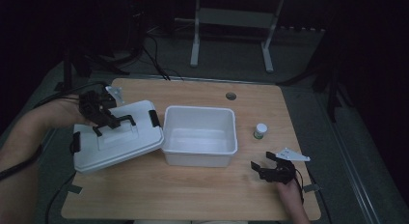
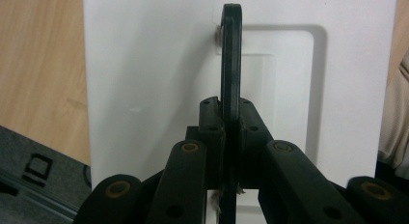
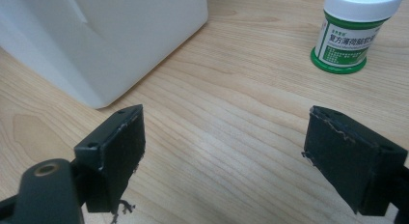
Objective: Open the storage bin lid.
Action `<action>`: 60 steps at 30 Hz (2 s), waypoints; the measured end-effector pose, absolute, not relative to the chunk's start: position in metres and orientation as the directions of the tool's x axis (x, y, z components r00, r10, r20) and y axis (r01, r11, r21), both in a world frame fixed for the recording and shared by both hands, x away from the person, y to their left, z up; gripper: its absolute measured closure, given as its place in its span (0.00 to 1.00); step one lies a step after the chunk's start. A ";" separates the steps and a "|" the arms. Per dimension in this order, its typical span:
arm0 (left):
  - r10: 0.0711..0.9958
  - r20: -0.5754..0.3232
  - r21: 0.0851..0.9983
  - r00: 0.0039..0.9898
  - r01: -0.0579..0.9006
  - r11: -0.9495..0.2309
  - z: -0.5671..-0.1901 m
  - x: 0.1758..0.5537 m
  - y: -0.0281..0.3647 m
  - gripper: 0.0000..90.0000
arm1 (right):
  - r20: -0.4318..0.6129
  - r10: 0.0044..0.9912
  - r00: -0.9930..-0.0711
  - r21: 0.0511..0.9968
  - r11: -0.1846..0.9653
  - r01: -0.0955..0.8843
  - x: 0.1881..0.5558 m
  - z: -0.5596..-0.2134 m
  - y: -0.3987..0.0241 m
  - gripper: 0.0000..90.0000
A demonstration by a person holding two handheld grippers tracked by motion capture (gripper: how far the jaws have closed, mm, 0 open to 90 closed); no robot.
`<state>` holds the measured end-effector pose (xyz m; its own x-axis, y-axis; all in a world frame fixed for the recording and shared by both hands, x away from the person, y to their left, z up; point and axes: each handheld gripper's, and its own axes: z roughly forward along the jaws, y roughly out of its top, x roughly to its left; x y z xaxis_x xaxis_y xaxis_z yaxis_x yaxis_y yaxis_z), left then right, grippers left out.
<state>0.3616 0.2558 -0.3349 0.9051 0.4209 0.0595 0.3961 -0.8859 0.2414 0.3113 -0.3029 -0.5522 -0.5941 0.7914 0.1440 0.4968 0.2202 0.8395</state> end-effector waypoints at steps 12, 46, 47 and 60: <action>0.444 0.014 0.249 0.896 0.427 -0.869 -0.370 0.363 0.271 0.93 | 0.148 0.793 -0.591 0.838 0.217 0.501 0.311 -0.552 -0.303 0.16; 0.507 -0.129 0.223 0.852 0.523 -0.822 -0.473 0.374 0.283 0.93 | 0.136 0.792 -0.595 0.835 0.232 0.500 0.312 -0.551 -0.301 0.16; 0.502 -0.129 0.220 0.855 0.518 -0.826 -0.475 0.375 0.282 0.93 | 0.137 0.791 -0.596 0.835 0.231 0.499 0.312 -0.550 -0.301 0.16; 0.504 -0.159 0.213 0.849 0.528 -0.822 -0.483 0.381 0.275 0.93 | 0.127 0.800 -0.587 0.829 0.240 0.506 0.313 -0.545 -0.305 0.15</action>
<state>0.3810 0.2754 -0.4828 0.8489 0.5039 -0.1594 0.5279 -0.8221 0.2129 0.3126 -0.3052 -0.5453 -0.5870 0.7996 0.1267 0.5058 0.2400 0.8286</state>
